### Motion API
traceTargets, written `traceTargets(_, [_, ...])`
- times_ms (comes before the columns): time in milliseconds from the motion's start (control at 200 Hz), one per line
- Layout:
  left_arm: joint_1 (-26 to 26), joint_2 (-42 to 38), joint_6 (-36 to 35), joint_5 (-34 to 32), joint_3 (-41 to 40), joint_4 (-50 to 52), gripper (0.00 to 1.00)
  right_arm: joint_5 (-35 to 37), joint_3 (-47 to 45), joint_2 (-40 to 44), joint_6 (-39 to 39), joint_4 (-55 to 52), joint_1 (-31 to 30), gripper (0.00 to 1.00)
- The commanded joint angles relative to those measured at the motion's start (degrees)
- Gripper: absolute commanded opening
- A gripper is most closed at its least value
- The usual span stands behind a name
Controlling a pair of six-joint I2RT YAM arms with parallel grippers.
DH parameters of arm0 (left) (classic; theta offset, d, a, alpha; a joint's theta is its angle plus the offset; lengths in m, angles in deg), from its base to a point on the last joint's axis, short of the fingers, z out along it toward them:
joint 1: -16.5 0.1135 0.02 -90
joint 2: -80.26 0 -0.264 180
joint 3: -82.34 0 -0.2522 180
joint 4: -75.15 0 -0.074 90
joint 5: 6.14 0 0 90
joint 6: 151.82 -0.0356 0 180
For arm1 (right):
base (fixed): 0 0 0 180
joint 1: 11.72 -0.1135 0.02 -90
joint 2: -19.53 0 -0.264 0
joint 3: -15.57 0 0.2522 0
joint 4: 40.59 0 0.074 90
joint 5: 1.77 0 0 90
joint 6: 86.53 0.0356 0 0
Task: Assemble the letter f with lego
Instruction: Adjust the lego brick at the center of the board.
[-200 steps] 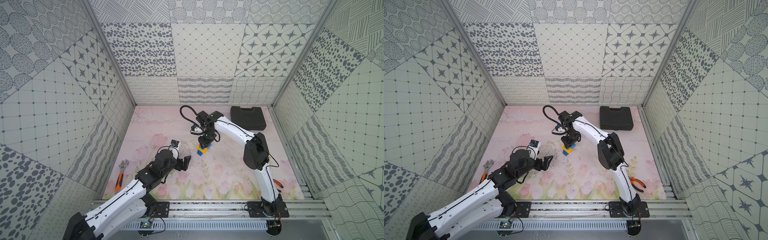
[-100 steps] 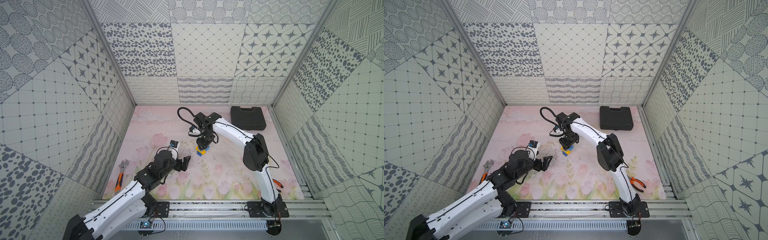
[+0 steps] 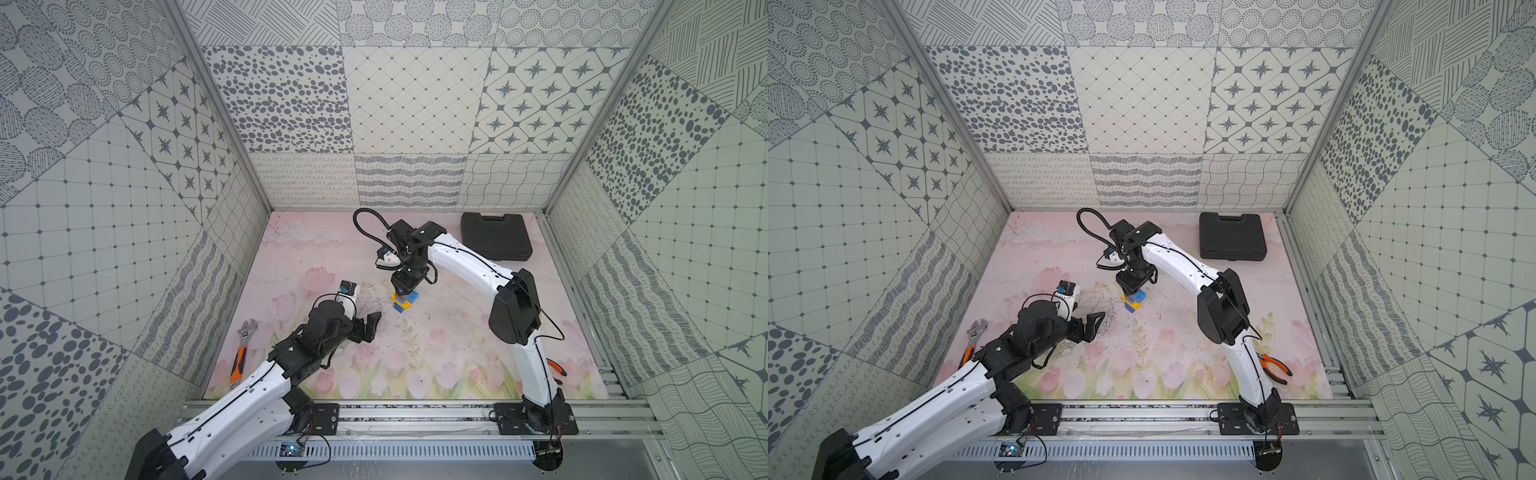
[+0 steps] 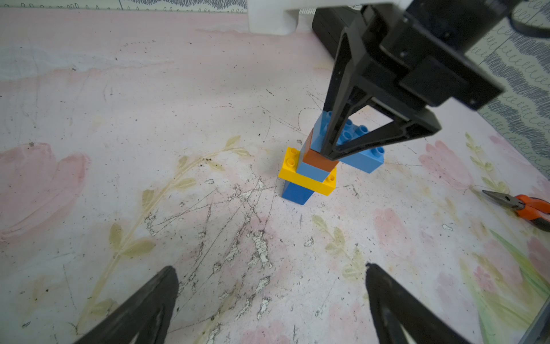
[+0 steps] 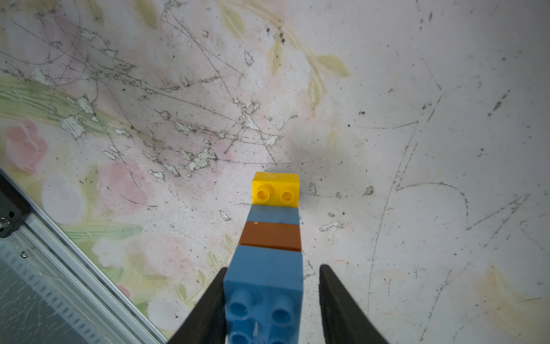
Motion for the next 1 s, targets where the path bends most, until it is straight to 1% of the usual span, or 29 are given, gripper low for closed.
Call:
traceTargets(0, [0.21,-0.08,0.18,-0.58,-0.19,0.2,0.99,0.63,2.34,2.62,0.78,0.17,-0.51,0.49])
traceTargets(150, [0.21,-0.33,0.18,-0.56,-0.19,0.17,0.99,0.25,3.14,2.71,0.74,-0.4,-0.48,0.48])
traceTargets(275, [0.23,-0.31,0.19,-0.67,-0.19,0.25,0.99,0.16,3.61,2.47,0.67,-1.12,-0.59,0.45])
traceTargets(995, [0.22,-0.62,0.27,-0.78,-0.36,0.24,0.99,-0.81,3.88,0.26,0.3,-2.63,-1.06,0.46])
